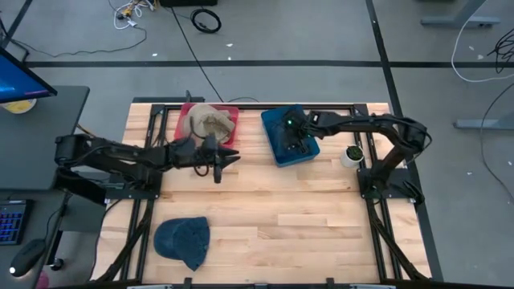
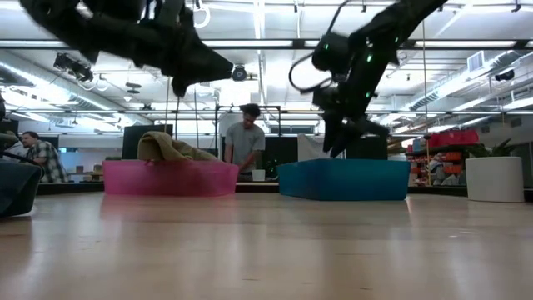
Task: Pick & Place hat
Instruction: Put the blue cap into the blue bin
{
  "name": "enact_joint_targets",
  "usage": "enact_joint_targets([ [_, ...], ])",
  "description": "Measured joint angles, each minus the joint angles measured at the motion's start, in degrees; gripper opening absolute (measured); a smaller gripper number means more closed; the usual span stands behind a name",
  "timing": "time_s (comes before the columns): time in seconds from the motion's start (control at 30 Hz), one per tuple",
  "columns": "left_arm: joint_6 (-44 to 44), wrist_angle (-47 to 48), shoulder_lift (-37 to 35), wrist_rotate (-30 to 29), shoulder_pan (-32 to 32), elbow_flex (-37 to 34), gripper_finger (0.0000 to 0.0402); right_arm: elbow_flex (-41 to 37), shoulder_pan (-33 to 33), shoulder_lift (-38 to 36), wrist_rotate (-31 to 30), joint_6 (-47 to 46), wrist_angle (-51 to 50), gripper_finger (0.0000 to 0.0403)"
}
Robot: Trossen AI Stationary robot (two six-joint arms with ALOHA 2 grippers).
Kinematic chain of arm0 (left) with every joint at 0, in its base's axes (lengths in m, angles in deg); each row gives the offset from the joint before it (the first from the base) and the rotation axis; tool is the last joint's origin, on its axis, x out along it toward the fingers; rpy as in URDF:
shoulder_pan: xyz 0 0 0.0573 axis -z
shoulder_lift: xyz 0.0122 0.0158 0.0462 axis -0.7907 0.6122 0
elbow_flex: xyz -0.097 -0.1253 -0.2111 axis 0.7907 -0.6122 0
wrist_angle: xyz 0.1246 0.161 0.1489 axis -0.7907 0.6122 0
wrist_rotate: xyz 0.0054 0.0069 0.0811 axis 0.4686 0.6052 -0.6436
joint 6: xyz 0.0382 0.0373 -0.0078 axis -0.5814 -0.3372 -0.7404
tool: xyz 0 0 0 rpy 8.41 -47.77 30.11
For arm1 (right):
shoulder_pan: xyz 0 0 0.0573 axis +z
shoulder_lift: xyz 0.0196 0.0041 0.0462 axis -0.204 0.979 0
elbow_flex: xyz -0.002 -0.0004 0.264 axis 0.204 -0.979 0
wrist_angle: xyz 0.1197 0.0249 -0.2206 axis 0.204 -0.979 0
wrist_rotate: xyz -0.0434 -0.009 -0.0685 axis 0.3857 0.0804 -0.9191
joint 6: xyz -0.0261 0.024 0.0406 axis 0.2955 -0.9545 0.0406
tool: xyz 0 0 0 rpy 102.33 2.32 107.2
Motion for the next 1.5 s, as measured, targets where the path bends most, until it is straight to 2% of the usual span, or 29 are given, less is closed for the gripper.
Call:
enact_joint_targets([
  [0.2, -4.0, 32.7, -1.8, -0.1, 0.8, 14.5, 0.0101, 0.0, 9.3, -7.6, -0.7, -14.5, -6.7, 0.014],
  [0.33, 0.4, 54.4, -1.3, 0.0, 3.6, 23.7, 0.0101, 0.0, 15.9, -12.7, 2.5, -25.2, -7.3, 0.0146],
  [0.43, 5.0, 64.0, -1.2, 0.0, 6.9, 26.1, 0.0101, 0.0, 20.3, -15.2, 5.6, -31.0, -5.7, 0.0147],
  [0.63, 22.5, 71.6, -0.9, 0.0, 16.6, 26.4, 0.0108, 0.0, 26.2, -15.9, 7.0, -33.6, -2.8, 0.0147],
  [0.97, 52.3, 75.3, 4.8, 0.7, 32.8, 25.6, 0.0179, 0.0, 27.9, -13.2, 7.3, -32.7, -2.2, 0.0147],
  [1.1, 63.5, 76.9, 8.0, 1.6, 37.7, 25.5, 0.0181, 0.0, 27.9, -12.3, 7.2, -30.9, -1.5, 0.0147],
  [1.23, 74.4, 78.3, 11.0, 6.2, 42.1, 25.6, 0.0176, 0.0, 27.8, -11.6, 7.2, -30.8, -0.4, 0.0147],
  [1.37, 80.7, 80.8, 13.9, 8.6, 46.4, 25.5, 0.0173, 0.0, 27.8, -11.1, 7.2, -30.1, 0.8, 0.0147],
  [1.5, 86.9, 81.7, 16.5, 8.4, 49.3, 25.5, 0.0172, 0.0, 27.8, -11.0, 7.2, -28.7, 2.7, 0.0147],
])
